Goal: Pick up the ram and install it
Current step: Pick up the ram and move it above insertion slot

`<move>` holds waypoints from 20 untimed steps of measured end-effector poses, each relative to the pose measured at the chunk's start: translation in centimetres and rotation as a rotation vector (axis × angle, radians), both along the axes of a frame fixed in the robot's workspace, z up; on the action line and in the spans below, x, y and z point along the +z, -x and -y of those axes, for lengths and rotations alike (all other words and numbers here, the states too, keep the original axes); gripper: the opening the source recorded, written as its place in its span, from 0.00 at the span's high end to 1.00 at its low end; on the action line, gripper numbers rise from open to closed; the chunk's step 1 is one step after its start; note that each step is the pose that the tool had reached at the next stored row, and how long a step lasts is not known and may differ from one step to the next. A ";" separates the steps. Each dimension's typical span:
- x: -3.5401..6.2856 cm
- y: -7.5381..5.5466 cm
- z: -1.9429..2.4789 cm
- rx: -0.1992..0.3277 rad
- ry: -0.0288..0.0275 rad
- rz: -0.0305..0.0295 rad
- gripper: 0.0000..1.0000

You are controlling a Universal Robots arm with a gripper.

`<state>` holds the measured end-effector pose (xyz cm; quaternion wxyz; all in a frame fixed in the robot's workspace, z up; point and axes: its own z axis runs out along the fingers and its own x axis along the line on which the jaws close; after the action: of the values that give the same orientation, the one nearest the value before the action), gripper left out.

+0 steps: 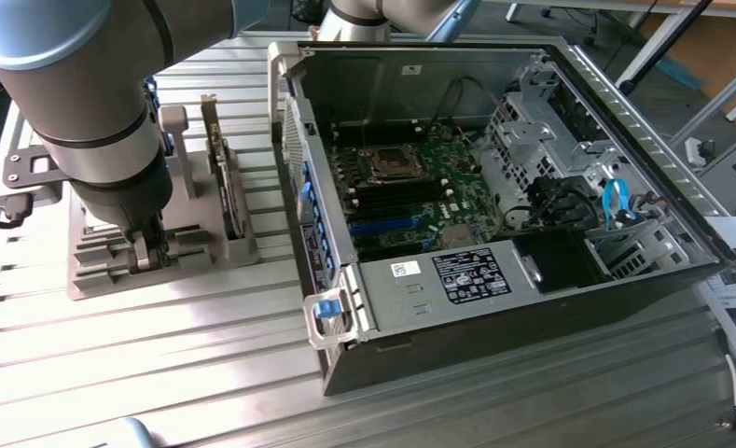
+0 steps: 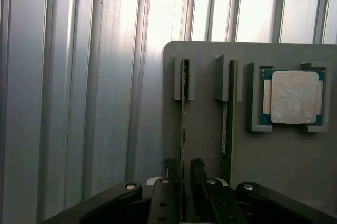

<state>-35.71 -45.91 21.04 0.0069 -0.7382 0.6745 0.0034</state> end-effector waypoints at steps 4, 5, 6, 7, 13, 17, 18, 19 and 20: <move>0.00 0.0 0.00 0.000 0.0000 0.0000 0.75; 0.00 0.0 0.00 0.000 0.0000 0.0000 0.75; 0.00 0.0 0.00 0.000 0.0000 0.0000 0.75; 0.00 0.0 0.00 0.000 0.0000 0.0000 0.76; 0.00 0.0 0.00 0.000 0.0000 0.0001 0.84; 0.00 0.0 0.01 0.000 -0.0002 0.0000 0.84; 0.00 0.0 0.01 0.000 -0.0002 0.0000 0.85; 0.00 0.0 0.01 0.000 -0.0002 0.0000 0.85; 0.00 0.0 0.01 0.000 -0.0002 0.0000 0.88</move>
<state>-35.71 -45.91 21.04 0.0069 -0.7382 0.6745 0.0034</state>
